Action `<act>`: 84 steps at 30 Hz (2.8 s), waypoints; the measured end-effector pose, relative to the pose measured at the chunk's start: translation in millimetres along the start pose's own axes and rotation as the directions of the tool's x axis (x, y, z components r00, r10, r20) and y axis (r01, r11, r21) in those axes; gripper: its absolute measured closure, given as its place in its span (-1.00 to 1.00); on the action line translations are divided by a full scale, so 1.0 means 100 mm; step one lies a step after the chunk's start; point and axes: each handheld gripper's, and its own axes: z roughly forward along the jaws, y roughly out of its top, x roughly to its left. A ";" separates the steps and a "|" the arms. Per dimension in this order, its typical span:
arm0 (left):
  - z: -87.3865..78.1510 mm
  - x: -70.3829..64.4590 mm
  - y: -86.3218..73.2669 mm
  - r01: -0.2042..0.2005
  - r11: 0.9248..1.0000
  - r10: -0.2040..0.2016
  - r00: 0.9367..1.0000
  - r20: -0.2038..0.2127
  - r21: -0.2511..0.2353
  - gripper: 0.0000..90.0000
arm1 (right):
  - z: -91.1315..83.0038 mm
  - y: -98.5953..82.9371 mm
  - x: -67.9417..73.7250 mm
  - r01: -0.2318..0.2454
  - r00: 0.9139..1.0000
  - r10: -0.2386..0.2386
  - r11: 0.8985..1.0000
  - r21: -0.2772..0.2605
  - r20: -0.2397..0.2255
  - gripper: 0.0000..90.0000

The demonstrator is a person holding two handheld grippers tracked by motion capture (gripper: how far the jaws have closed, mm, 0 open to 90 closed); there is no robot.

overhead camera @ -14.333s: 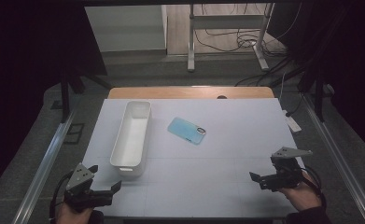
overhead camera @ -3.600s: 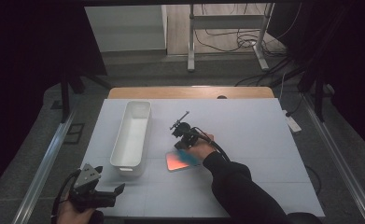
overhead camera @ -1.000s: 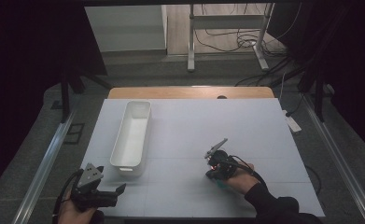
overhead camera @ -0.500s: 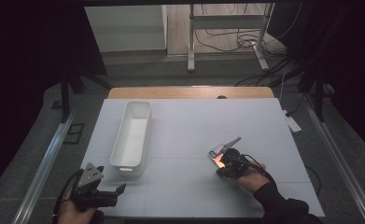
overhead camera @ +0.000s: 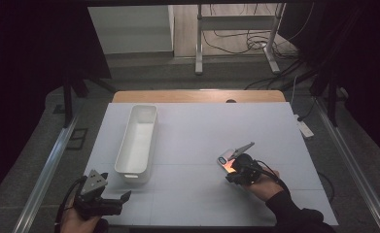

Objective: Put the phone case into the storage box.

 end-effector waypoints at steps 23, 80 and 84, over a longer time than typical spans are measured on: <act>0.00 0.00 0.00 0.003 1.000 -0.003 1.000 0.001 -0.001 -0.93 | -0.07 0.00 -0.08 -0.019 0.988 0.022 1.000 -0.016 0.153 -0.67; 0.00 -0.01 0.00 -0.008 1.000 0.008 1.000 -0.004 0.002 -0.94 | 0.08 -0.16 -0.33 -0.129 0.977 0.118 0.990 0.051 0.175 -0.64; 0.00 -0.02 0.00 -0.020 1.000 0.020 1.000 -0.011 0.005 -0.95 | 0.08 -0.15 -0.34 -0.132 0.977 0.121 0.990 0.054 0.175 -0.63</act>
